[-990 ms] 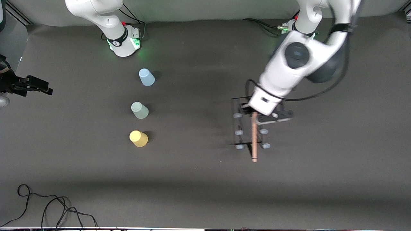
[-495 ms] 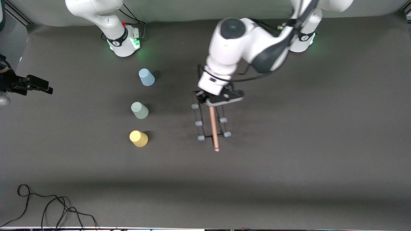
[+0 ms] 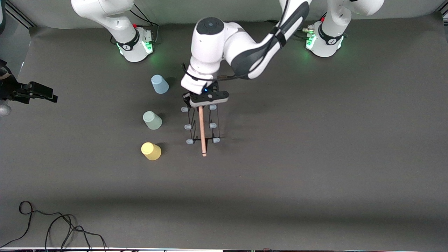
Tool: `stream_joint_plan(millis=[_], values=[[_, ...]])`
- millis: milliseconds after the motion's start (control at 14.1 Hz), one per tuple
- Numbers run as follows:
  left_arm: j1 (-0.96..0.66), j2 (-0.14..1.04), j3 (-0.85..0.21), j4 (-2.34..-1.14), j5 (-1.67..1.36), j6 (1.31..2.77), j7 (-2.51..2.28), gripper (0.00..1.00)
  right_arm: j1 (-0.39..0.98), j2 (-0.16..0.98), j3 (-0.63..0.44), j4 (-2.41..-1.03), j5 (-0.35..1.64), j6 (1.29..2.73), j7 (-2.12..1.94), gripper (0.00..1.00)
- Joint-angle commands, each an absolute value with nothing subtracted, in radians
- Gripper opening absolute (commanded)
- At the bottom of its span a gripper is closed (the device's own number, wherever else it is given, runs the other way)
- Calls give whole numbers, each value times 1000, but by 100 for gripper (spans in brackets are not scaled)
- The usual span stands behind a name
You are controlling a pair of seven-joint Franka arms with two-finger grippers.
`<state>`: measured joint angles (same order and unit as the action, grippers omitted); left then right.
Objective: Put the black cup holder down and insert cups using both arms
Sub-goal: 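Carry the holder beside the cups and lower it with the left gripper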
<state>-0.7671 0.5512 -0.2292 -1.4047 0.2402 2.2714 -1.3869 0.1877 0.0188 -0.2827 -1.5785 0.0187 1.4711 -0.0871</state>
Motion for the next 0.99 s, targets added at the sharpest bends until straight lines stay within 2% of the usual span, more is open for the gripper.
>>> stream_joint_plan(millis=[0,495,566,636,919], values=[[-801,583,-210,-1370,328,2298,-1465,0,179,15,-278,-1565,15,1456,-91,100],[-857,615,-212,-1410,382,2293,-1502,0,179,15,-278,-1566,15,1454,-91,100],[-865,614,-213,-1417,382,2280,-1493,33,179,15,-278,-1566,15,1456,-91,100],[-868,615,-212,-1420,383,2276,-1493,45,179,17,-278,-1566,15,1456,-91,100],[-887,614,-212,-1434,383,2263,-1493,45,179,17,-278,-1566,15,1454,-91,100]])
